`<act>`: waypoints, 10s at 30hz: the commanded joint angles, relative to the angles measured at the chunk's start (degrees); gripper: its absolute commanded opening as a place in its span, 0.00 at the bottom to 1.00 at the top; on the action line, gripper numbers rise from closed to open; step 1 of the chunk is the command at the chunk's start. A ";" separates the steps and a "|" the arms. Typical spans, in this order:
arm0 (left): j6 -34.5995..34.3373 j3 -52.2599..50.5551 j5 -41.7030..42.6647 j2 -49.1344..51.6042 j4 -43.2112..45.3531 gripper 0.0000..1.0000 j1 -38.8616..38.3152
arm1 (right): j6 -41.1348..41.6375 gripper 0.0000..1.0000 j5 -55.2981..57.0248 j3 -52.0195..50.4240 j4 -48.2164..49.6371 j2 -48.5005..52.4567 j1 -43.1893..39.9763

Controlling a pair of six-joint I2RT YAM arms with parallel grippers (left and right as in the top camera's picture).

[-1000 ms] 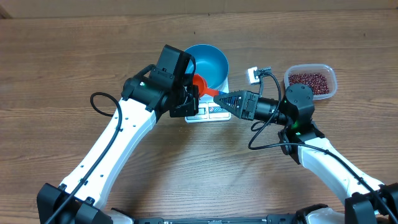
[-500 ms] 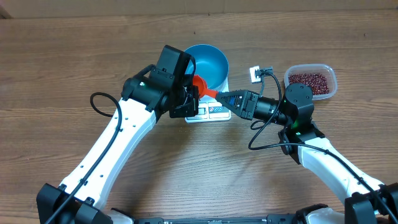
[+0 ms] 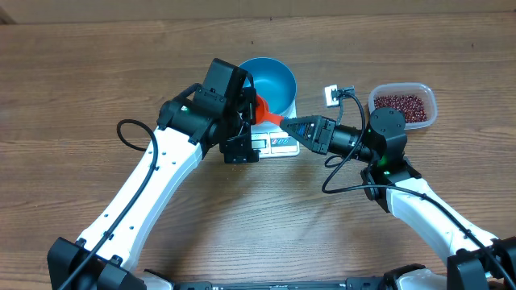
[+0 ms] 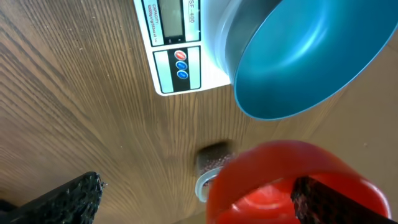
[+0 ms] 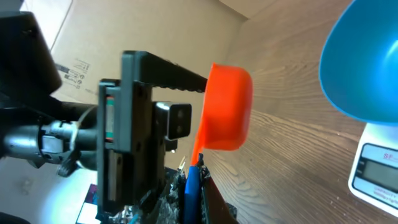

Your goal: Scoop item into bowl and weigh 150g on scale

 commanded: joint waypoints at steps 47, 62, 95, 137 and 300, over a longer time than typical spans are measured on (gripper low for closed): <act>109.61 -0.44 -13.27 -2.21 -0.76 0.04 -3.69 | -18.18 0.04 16.63 1.03 -46.38 -28.02 -14.88; 109.37 -14.88 -14.38 -1.99 14.56 0.04 -6.27 | -18.18 0.04 16.65 1.03 -46.36 -28.02 -14.88; 109.02 -17.07 -15.98 14.62 33.59 0.04 -10.56 | -18.01 0.04 17.53 1.03 -46.53 -28.02 -14.86; 109.57 -17.09 -19.37 15.58 36.17 0.04 -10.93 | -17.99 0.04 18.10 1.01 -46.84 -28.02 -14.86; 107.80 -17.27 -18.60 20.55 37.59 0.04 -10.93 | -17.81 0.04 18.12 1.01 -46.84 -28.02 -14.86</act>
